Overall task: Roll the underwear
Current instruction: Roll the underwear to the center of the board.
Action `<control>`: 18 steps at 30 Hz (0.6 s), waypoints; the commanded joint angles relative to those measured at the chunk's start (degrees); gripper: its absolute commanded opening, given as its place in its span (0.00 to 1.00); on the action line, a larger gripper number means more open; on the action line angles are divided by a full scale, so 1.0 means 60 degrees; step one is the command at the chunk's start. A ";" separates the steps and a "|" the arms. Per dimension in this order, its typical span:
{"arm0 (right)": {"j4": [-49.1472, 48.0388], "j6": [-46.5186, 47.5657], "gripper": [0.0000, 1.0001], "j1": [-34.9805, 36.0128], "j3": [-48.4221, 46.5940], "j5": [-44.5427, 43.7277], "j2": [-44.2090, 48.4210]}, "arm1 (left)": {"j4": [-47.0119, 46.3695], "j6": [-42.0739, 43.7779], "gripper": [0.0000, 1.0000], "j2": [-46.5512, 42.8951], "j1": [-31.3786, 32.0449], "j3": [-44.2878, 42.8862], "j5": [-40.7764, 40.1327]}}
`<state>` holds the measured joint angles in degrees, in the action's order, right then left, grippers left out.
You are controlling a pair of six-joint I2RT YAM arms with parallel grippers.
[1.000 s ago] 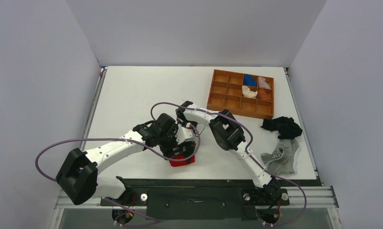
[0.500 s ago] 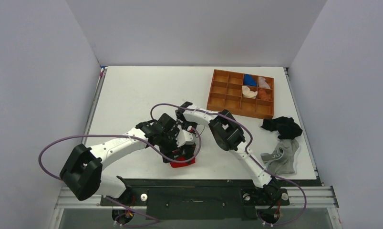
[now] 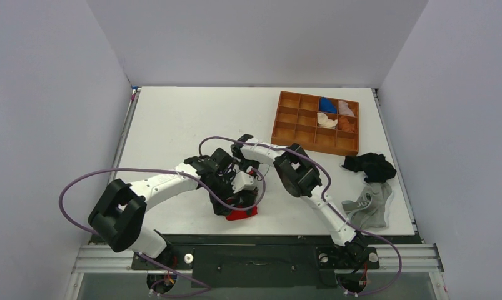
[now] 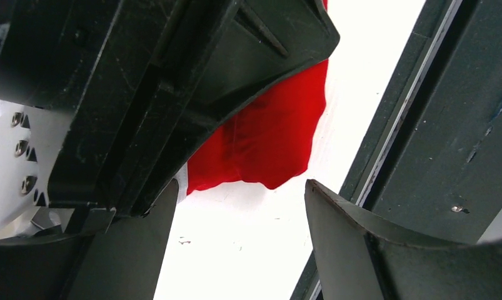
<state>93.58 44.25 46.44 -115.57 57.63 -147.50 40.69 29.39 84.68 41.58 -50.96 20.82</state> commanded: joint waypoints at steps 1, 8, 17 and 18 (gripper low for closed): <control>-0.2031 -0.0050 0.00 -0.0121 0.0132 -0.0904 0.0227 | 0.0265 0.0339 0.72 -0.0271 0.0001 -0.0291 0.1718; -0.2353 -0.0267 0.00 -0.0299 0.0383 -0.0955 0.0355 | 0.0496 0.0692 0.72 -0.1087 -0.0369 -0.0064 0.1711; -0.2347 -0.0286 0.00 -0.0462 0.0429 -0.0715 0.0355 | 0.0426 0.0790 0.72 -0.0960 -0.0317 -0.0161 0.1898; -0.2336 -0.0285 0.00 -0.0468 0.0425 -0.0706 0.0355 | 0.0419 0.0787 0.72 -0.0751 -0.0267 -0.0214 0.1924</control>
<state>90.87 40.18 44.71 -113.58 59.00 -146.56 43.57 32.86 78.02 39.33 -50.94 29.17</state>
